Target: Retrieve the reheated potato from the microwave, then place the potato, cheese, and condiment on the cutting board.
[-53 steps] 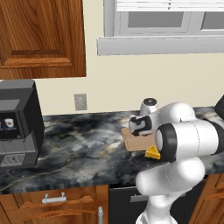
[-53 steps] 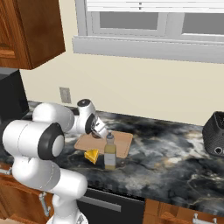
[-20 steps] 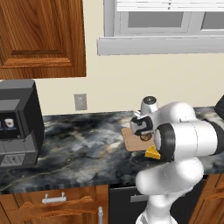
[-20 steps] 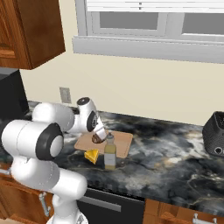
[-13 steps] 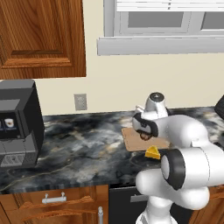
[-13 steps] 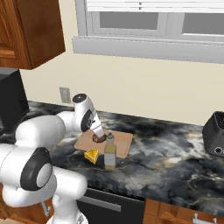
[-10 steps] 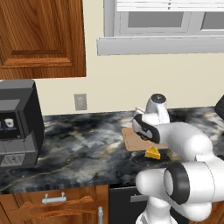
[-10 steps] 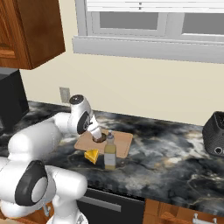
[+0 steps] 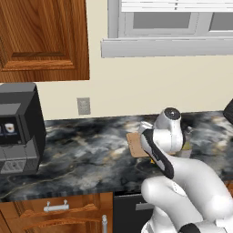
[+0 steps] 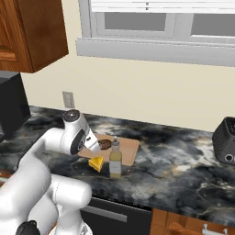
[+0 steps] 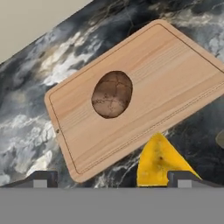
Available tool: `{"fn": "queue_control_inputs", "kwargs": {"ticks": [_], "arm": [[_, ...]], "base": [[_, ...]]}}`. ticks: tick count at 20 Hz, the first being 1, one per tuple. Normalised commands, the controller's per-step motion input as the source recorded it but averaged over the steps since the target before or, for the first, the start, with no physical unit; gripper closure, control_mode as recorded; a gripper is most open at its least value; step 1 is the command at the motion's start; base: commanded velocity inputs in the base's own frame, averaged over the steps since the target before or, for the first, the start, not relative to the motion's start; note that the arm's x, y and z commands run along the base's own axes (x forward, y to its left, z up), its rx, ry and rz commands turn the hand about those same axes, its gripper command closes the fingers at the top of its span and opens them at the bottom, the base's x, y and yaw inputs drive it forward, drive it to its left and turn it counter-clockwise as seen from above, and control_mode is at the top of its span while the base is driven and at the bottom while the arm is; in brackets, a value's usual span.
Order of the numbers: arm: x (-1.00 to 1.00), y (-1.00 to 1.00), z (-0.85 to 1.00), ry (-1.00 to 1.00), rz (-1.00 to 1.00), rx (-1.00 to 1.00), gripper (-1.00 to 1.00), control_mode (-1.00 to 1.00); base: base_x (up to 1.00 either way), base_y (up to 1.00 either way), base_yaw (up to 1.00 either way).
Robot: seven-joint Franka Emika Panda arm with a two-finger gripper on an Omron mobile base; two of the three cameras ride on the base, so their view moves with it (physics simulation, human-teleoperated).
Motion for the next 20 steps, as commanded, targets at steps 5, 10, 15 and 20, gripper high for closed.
{"fn": "queue_control_inputs", "kwargs": {"ticks": [5, 10, 15, 20], "arm": [[-0.14, 0.00, 0.00, -0.11, 0.27, -0.05, -1.00, -1.00], [0.00, 0.03, -0.05, -0.05, 0.29, -0.10, -1.00, -1.00], [0.00, 0.26, -0.27, -0.01, 0.10, -0.13, -1.00, -1.00], [0.00, 0.29, -0.27, 0.00, 0.00, -0.06, -1.00, -1.00]], "base": [[0.00, 0.00, 0.00], [0.00, 0.00, 0.00], [0.00, 0.00, 0.00], [0.00, 0.00, 0.00]]}}
